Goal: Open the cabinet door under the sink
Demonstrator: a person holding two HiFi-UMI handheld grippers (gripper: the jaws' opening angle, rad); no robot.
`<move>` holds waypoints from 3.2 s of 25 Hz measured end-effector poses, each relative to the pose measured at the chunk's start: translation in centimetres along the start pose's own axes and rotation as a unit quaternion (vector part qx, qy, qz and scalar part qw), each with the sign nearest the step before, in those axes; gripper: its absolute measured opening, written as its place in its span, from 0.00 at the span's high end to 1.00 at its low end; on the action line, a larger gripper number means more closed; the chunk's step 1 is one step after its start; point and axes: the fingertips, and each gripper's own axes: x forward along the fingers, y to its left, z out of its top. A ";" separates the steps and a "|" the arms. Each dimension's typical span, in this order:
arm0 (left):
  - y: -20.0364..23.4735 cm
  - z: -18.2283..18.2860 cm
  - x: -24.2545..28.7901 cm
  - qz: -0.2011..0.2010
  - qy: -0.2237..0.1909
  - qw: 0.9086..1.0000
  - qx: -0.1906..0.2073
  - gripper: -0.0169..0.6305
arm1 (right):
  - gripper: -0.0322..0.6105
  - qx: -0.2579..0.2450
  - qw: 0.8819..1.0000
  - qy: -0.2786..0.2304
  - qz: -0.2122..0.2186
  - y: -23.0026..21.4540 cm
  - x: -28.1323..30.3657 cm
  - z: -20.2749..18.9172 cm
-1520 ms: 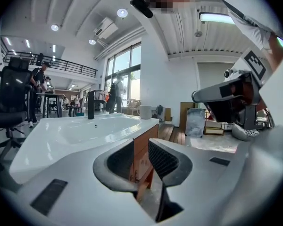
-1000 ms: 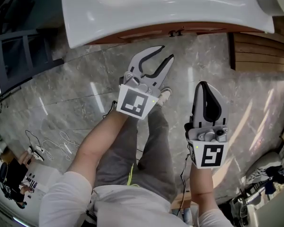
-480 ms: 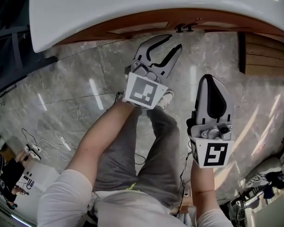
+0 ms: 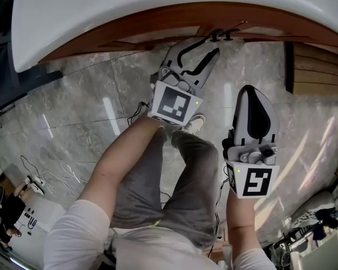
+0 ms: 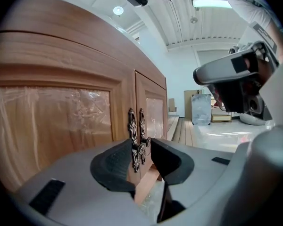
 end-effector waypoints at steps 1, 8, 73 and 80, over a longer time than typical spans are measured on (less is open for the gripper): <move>-0.1 -0.3 0.2 -0.002 -0.001 1.000 0.004 0.79 | 0.90 0.000 1.000 -0.001 0.000 0.0 0.1 -0.3; 0.2 -1.9 1.6 0.005 -0.008 1.000 0.018 0.79 | 0.90 -0.005 1.000 -0.002 -0.006 -1.2 0.8 -2.0; -4.5 -3.1 -3.8 -0.123 -0.015 0.992 0.030 0.91 | 0.90 -0.105 0.992 0.009 0.063 -0.3 8.0 -5.0; -4.9 -3.7 -5.0 -0.131 -0.011 0.991 0.016 0.91 | 0.90 -0.106 0.987 -0.003 0.120 0.9 8.7 -5.3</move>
